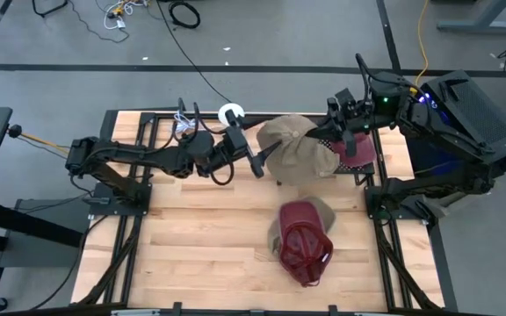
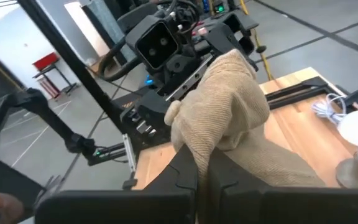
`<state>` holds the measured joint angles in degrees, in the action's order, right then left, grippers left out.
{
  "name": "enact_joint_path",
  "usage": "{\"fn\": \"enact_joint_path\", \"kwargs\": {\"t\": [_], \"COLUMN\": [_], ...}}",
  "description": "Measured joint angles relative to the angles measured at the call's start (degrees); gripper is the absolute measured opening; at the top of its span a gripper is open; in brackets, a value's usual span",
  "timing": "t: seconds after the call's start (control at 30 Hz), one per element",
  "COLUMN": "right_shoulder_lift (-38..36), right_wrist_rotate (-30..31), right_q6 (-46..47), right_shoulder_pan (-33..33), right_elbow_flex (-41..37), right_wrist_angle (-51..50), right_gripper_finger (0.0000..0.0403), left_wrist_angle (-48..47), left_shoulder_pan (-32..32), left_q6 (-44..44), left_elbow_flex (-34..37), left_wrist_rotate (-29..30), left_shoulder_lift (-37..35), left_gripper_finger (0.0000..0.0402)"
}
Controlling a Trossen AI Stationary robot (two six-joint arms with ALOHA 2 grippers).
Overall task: Pick & Place hat
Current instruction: Stack the left brown hat on the brown hat on the black shelf
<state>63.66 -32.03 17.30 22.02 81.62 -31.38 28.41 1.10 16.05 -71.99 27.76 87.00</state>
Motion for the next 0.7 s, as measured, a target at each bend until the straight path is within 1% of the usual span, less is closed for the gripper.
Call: {"fn": "enact_joint_path", "kwargs": {"t": [0.13, 0.23, 0.33, 0.5, 0.53, 0.63, 0.7], "right_shoulder_lift": [0.0, 0.0, 0.0, 0.0, 0.0, 0.0, 0.0], "right_wrist_rotate": [-2.1, -2.1, -2.1, -2.1, -2.1, -2.2, -3.5], "right_q6": [0.0, 0.0, 0.0, -1.6, -3.0, -6.9, -9.6], "right_shoulder_pan": [0.0, 0.0, 0.0, 0.0, 0.0, 0.0, 0.0], "right_elbow_flex": [0.0, 0.0, 0.0, 0.0, 0.0, 0.0, 0.0], "right_wrist_angle": [0.0, 0.0, 0.0, 0.0, 0.0, -0.3, -0.9], "right_gripper_finger": [0.0004, 0.0004, 0.0005, 0.0018, 0.0022, 0.0033, 0.0041], "left_wrist_angle": [0.0, -0.2, -0.9, -0.9, -1.1, -2.1, -3.7], "left_shoulder_pan": [-0.9, -1.6, -2.4, -3.9, -4.1, -4.7, -4.9], "left_q6": [-1.5, -4.7, -8.1, -12.4, -13.2, -16.6, -18.7], "left_elbow_flex": [0.0, 0.0, 0.0, 0.0, 0.0, 0.0, 0.0], "left_wrist_rotate": [-4.7, -8.8, -11.7, -16.7, -18.1, -22.7, -25.6], "left_shoulder_lift": [0.0, 0.0, 0.0, 0.0, -0.2, -0.9, -1.8], "left_gripper_finger": [0.0301, 0.0251, 0.0179, 0.0030, 0.0017, 0.0015, 0.0010]}}
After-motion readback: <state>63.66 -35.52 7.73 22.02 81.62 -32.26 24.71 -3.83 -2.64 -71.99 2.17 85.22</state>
